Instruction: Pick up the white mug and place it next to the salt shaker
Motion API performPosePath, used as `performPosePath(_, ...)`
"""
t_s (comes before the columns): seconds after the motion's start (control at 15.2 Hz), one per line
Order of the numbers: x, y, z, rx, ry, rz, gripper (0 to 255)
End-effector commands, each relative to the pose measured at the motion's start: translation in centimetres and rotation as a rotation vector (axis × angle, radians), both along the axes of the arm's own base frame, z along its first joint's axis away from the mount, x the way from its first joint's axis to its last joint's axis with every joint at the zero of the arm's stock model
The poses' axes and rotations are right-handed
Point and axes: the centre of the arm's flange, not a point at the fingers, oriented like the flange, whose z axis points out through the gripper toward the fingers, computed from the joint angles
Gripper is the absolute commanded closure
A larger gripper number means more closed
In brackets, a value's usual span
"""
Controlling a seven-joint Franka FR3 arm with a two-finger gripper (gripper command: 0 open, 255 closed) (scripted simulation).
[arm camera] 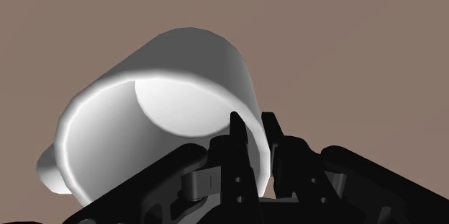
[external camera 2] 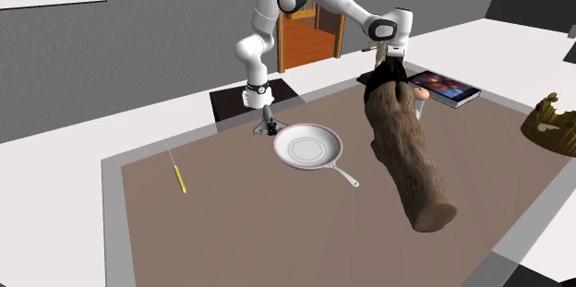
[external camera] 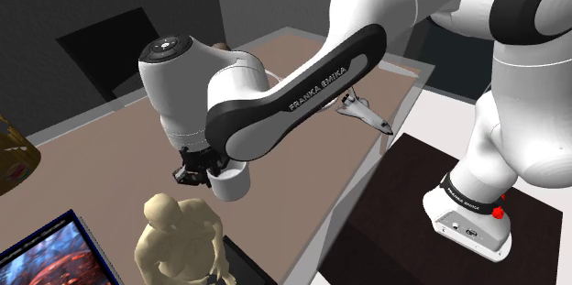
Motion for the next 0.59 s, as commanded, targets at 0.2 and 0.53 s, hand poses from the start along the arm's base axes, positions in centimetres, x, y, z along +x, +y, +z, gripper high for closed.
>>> performPosePath(0.2,0.0,0.0,0.0,0.000,0.000,0.000,0)
performPosePath(0.53,-0.1,0.0,1.3,0.000,0.000,0.000,0)
